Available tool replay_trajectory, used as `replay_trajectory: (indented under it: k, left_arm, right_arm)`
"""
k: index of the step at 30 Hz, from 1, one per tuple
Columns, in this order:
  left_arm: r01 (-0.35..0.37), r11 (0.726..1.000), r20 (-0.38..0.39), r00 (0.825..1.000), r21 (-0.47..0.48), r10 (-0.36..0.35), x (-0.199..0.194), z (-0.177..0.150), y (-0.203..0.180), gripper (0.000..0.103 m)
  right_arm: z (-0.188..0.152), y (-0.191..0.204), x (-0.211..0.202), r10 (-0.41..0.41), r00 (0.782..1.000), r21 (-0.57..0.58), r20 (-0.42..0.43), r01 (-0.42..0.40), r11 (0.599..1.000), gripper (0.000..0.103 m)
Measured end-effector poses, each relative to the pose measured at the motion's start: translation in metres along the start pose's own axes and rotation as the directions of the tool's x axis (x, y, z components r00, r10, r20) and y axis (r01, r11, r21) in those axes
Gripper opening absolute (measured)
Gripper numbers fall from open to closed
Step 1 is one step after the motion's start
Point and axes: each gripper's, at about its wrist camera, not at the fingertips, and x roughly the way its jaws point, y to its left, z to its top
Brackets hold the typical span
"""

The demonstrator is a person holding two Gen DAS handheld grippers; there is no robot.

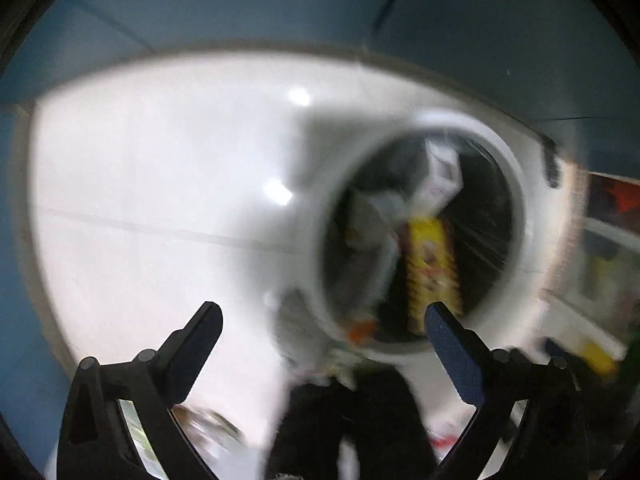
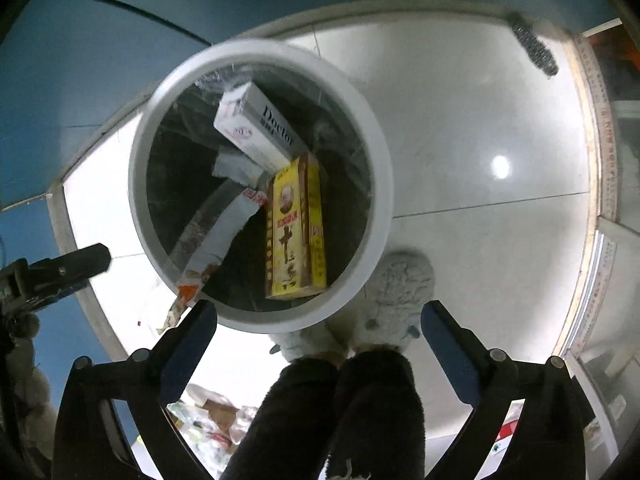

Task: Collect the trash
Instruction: 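Lower both held items into the trash bin and open both tools, then grasp the red wrapper with the left tool while the right tool grasps a white sachet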

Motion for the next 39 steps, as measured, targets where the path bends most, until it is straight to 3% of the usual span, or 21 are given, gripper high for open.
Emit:
replay_trajectory:
  k: [4, 7, 15, 28, 29, 39]
  left_arm:
    - [-0.120, 0.992, 0.110, 0.987, 0.050, 0.114, -0.023, -0.017, 0.001, 0.103]
    - [-0.125, 0.991, 0.120, 0.986, 0.046, 0.118, -0.041, -0.031, 0.003, 0.103]
    - [-0.098, 0.995, 0.151, 0.984, 0.029, 0.092, -0.123, -0.074, -0.003, 0.103]
    - [-0.047, 0.998, 0.267, 0.963, 0.029, 0.038, -0.309, -0.148, -0.015, 0.103]
    - [-0.040, 0.999, 0.312, 0.950, 0.019, 0.032, -0.321, -0.155, -0.015, 0.103]
    - [-0.030, 0.997, 0.387, 0.922, 0.073, 0.000, -0.422, -0.210, -0.018, 0.103]
  right_arm:
    - [-0.013, 0.008, -0.020, -0.126, 0.989, -0.050, 0.072, 0.130, 0.990, 0.103]
    - [-0.013, 0.014, -0.027, -0.167, 0.982, -0.063, 0.088, 0.173, 0.983, 0.103]
    - [-0.043, 0.027, -0.090, -0.142, 0.982, -0.053, 0.129, 0.150, 0.987, 0.103]
    - [-0.137, 0.062, -0.296, -0.078, 0.965, -0.091, 0.249, 0.103, 0.990, 0.103]
    - [-0.144, 0.064, -0.311, -0.077, 0.963, -0.094, 0.258, 0.104, 0.990, 0.103]
    - [-0.200, 0.085, -0.438, -0.076, 0.938, -0.135, 0.337, 0.128, 0.983, 0.103]
